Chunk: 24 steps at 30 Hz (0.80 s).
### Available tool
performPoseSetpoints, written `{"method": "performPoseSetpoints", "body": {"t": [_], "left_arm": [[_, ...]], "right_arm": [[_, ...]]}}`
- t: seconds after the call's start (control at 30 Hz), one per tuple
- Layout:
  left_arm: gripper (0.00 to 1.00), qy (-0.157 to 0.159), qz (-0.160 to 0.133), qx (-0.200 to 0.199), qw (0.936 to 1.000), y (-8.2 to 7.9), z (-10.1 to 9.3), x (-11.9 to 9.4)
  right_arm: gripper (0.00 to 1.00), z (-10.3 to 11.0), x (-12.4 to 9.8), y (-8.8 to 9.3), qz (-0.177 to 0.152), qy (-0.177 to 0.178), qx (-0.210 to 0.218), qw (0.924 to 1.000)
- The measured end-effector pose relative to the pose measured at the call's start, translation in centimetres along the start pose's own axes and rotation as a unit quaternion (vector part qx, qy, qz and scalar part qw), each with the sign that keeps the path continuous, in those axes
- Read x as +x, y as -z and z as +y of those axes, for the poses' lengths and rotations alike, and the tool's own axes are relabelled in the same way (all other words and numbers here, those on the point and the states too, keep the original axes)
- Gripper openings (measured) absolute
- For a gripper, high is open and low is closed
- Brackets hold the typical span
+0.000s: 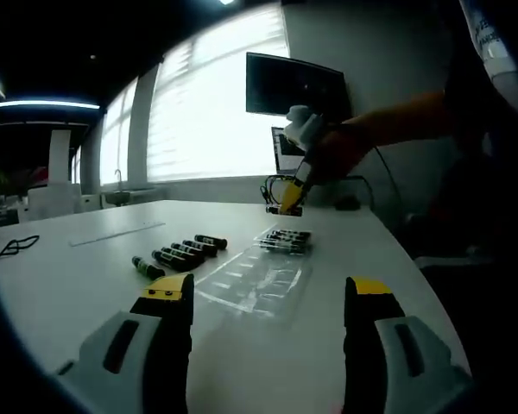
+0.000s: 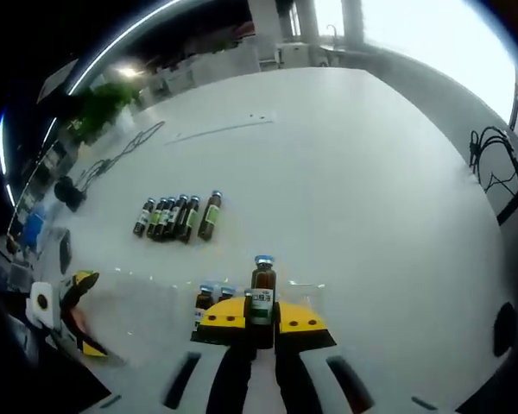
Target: Grip medicine bottles put into box
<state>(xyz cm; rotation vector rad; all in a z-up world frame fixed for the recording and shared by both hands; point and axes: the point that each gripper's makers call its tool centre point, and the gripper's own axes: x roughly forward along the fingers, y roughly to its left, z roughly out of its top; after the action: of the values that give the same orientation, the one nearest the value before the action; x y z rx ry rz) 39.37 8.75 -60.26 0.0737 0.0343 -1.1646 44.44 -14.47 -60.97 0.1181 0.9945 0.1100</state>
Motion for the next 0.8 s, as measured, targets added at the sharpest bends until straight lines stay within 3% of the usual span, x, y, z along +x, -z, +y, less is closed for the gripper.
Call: {"method": "performPoseSetpoints", "body": {"t": [0.8], "left_arm": [[0.63, 0.001, 0.000, -0.002, 1.0000, -0.1, 0.0, 0.1]], "right_arm": [[0.06, -0.3, 1.5, 3.1, 0.028, 0.001, 0.004, 0.9996]]}}
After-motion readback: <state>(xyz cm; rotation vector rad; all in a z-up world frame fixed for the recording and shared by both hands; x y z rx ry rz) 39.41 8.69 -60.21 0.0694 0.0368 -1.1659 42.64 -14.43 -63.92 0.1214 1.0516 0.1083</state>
